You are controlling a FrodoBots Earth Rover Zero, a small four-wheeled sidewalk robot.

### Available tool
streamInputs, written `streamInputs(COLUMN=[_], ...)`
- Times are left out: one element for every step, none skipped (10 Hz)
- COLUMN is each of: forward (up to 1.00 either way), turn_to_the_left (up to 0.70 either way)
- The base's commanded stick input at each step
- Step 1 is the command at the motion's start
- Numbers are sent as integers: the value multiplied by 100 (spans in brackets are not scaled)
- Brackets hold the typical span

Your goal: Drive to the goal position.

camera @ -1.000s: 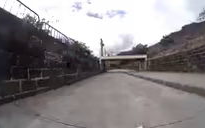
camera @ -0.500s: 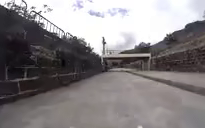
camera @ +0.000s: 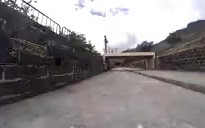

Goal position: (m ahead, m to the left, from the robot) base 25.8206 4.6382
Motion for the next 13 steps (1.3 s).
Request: streamInputs(forward=[100, 100, 100, 100, 100, 100, 100, 100, 100, 100, 100, 100, 100], turn_to_the_left=[0, 0, 0, 0, 0, 0, 0, 0, 0, 0, 0, 0, 0])
